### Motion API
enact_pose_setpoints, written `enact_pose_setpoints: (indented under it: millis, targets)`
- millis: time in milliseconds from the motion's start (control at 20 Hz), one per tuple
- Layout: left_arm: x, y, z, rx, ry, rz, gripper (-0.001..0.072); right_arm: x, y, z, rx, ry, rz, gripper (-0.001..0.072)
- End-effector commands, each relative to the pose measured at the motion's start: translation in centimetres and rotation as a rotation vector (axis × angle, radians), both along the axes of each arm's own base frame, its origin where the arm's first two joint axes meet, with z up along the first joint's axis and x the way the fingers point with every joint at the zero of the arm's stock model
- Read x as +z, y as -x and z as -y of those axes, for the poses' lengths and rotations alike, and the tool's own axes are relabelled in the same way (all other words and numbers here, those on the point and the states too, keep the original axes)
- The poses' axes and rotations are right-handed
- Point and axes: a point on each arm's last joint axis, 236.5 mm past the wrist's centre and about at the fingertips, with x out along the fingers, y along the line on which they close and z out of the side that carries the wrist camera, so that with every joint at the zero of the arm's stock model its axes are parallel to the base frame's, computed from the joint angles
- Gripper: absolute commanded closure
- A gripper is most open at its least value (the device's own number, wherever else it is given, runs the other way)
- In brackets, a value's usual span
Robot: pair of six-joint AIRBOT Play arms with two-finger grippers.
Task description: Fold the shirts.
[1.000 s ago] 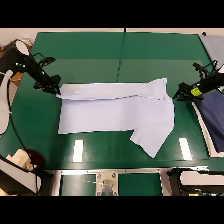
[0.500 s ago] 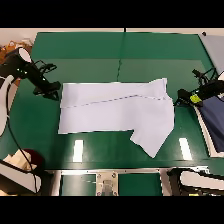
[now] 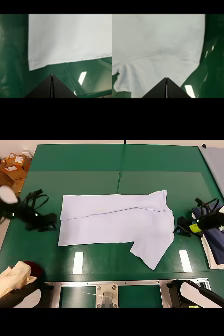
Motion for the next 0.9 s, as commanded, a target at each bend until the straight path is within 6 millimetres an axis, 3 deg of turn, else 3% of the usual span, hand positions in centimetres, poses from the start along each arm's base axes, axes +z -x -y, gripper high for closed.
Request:
enact_pose_setpoints:
  millis: [0, 100, 150, 250, 300, 350, 400, 450, 650, 750, 800, 850]
  targets:
    - [-1.0, 1.5, 2.4, 0.190, 0.089, 0.238, 0.0690, -3.0, 3.5, -1.2, -0.067, -0.010, -0.029, 0.0693]
    - [-3.4, 2.5, 3.9, 0.244, 0.108, 0.247, 0.0689, -4.4, 4.0, -2.1, -0.101, -0.039, -0.031, 0.0692]
    - [-4.7, 3.2, 4.5, 0.257, 0.111, 0.227, 0.0689, -4.8, 4.1, -2.4, -0.111, -0.050, -0.034, 0.0656]
    - [-6.6, 4.5, 4.9, 0.312, 0.118, 0.170, 0.0685, -4.9, 4.4, -2.5, -0.113, -0.055, -0.040, 0.0398]
    - [-7.1, 4.6, 4.8, 0.341, 0.120, 0.164, 0.0674, -4.9, 4.4, -2.5, -0.113, -0.055, -0.040, 0.0334]
    - [-7.2, 4.4, 4.6, 0.353, 0.121, 0.174, 0.0404, -4.9, 4.4, -2.5, -0.113, -0.055, -0.041, 0.0333]
    - [-7.4, 4.4, 4.5, 0.390, 0.127, 0.165, 0.0078, -4.9, 4.4, -2.5, -0.112, -0.055, -0.042, 0.0333]
    - [-7.6, 4.4, 4.5, 0.429, 0.135, 0.152, 0.0033, -4.9, 4.5, -2.6, -0.111, -0.056, -0.044, 0.0333]
    - [-8.2, 4.9, 4.5, 0.464, 0.145, 0.125, 0.0034, -5.0, 4.6, -2.6, -0.135, -0.057, -0.059, 0.0332]
    - [-8.0, 3.8, 4.5, 0.504, 0.172, 0.165, 0.0036, -5.0, 4.6, -2.5, -0.147, -0.056, -0.065, 0.0332]
    - [-7.8, 3.2, 4.4, 0.519, 0.178, 0.191, 0.0086, -5.0, 4.7, -2.5, -0.152, -0.056, -0.069, 0.0332]
    - [-7.7, 2.6, 4.1, 0.533, 0.180, 0.222, 0.0193, -5.1, 4.8, -2.4, -0.159, -0.052, -0.075, 0.0330]
